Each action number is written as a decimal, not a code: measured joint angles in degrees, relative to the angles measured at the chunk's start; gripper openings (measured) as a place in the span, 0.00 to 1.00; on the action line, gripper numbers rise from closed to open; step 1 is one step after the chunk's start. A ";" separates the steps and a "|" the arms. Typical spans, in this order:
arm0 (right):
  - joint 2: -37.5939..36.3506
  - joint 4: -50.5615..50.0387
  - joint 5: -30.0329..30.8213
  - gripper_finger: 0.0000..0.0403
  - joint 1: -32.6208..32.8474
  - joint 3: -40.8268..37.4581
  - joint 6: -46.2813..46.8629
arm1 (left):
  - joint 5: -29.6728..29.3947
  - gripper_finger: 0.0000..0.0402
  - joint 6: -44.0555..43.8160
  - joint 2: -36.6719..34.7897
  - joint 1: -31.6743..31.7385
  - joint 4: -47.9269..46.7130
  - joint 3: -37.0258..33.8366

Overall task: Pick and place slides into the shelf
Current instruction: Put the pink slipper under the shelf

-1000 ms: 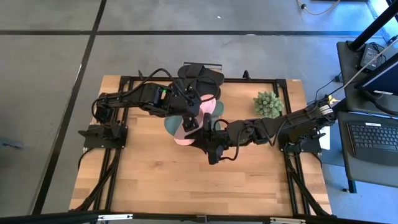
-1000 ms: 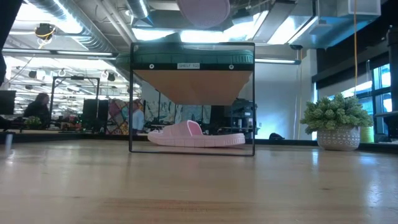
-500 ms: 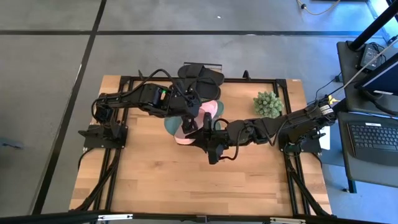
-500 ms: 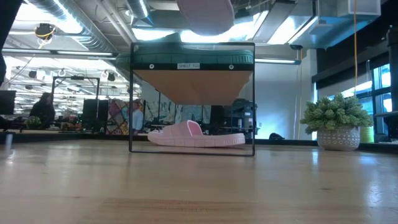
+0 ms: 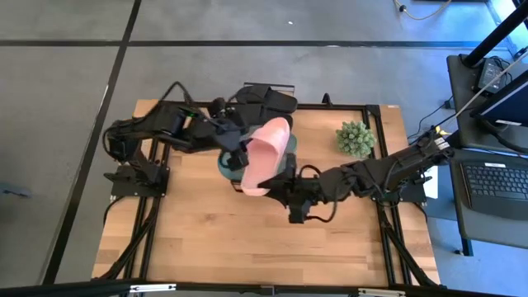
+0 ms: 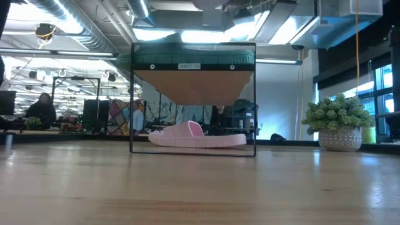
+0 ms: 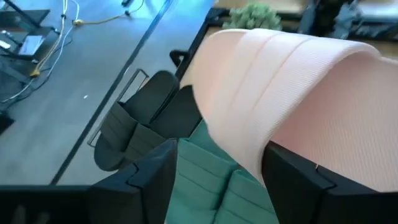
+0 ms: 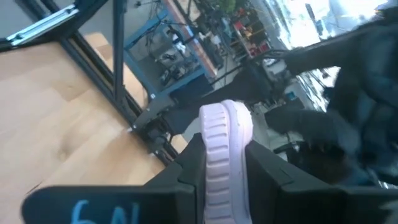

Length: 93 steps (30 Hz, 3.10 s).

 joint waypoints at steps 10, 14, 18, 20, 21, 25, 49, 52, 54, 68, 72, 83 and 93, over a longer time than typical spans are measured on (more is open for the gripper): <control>-6.15 -15.91 4.00 0.18 9.61 -0.02 14.36 | -2.58 0.54 1.36 -3.45 -6.38 -1.81 0.00; -6.70 -18.22 6.21 0.18 15.52 -0.39 17.31 | -3.31 0.54 1.99 -3.55 -8.89 -3.25 0.03; -6.82 -17.59 19.71 0.18 23.05 -1.59 17.25 | -2.42 0.54 1.58 -4.61 -10.49 -2.76 -1.69; -6.73 -17.14 23.92 0.18 26.76 -2.91 17.78 | -1.73 0.54 0.75 -6.40 -11.27 -2.09 -3.92; -6.69 -16.86 25.51 0.18 28.66 -3.46 18.42 | -1.03 0.54 0.52 -7.45 -11.61 -1.13 -5.55; -6.80 -14.36 30.20 0.18 34.73 -6.82 20.94 | 0.93 0.54 1.34 -14.36 -13.00 8.52 -16.49; -6.71 28.49 33.20 0.17 43.21 -38.92 7.89 | 18.61 0.54 13.40 -66.29 -13.11 74.99 -94.56; -6.69 36.93 30.90 0.17 43.21 -44.17 6.94 | 18.67 0.54 12.94 -71.05 -13.11 78.63 -100.10; -6.69 43.13 29.21 0.17 43.20 -47.52 6.63 | 18.70 0.54 12.82 -74.03 -13.11 81.26 -103.59; -6.80 77.20 17.82 0.17 42.36 -70.41 3.89 | 16.95 0.54 11.94 -83.51 -13.11 87.20 -116.14; -6.80 84.93 15.85 0.17 42.32 -76.76 3.76 | 16.97 0.54 11.94 -83.45 -13.11 87.16 -117.13; -6.78 94.97 13.16 0.17 36.07 -85.19 1.72 | 16.03 0.54 11.94 -83.42 -13.11 87.07 -119.65; -6.75 93.68 6.05 0.17 27.11 -85.19 2.18 | 12.82 0.54 13.79 -83.42 -13.11 87.07 -119.71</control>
